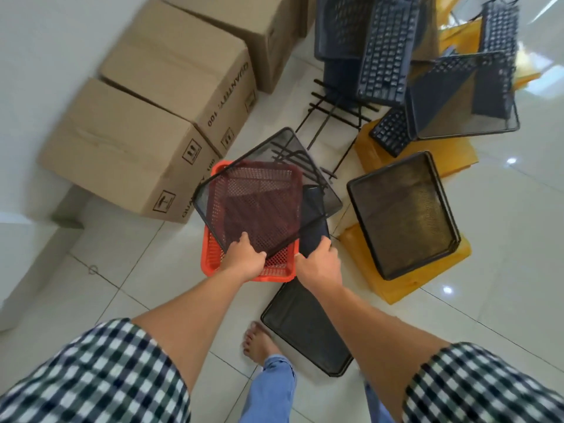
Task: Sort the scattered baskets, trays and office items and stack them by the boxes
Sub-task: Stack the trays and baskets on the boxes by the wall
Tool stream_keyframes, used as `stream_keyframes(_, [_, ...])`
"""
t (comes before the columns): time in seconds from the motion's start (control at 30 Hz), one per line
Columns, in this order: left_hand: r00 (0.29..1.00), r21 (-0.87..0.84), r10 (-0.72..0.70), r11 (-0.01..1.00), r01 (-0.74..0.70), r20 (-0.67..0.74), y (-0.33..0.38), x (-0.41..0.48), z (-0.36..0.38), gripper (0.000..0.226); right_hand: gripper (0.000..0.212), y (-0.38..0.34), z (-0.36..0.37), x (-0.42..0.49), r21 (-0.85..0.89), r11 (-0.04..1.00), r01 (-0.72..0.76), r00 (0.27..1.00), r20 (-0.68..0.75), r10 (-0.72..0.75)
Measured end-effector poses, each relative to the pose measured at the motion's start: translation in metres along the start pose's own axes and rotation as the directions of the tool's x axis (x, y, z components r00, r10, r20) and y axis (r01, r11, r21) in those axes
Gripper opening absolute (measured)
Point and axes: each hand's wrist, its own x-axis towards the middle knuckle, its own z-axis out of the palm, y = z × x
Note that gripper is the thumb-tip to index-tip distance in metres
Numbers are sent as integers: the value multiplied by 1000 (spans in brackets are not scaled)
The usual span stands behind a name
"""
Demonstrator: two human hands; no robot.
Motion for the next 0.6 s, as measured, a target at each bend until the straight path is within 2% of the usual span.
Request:
stream_keyframes(0.1, [991,143,131,982,-125,-29,36,-37,1,80,81,25,-60,-19,-121,990,69,991,-109,-82])
stream_keyframes(0.2, [973,272,225,941,-202,-52,81,-79,9,79,82,57,-123,-36,-174,983,60,980,-178,-91])
stream_keyframes(0.37, [949,447,314,848,-284,7,179,-167,38,78,84,109,-229,-73,-108,994,-31,961,-276,0])
stream_keyframes(0.6, [880,522,476,748,-410,10,334,-300,86,77,81,172,-379,-129,48,997,-56,920,-386,70])
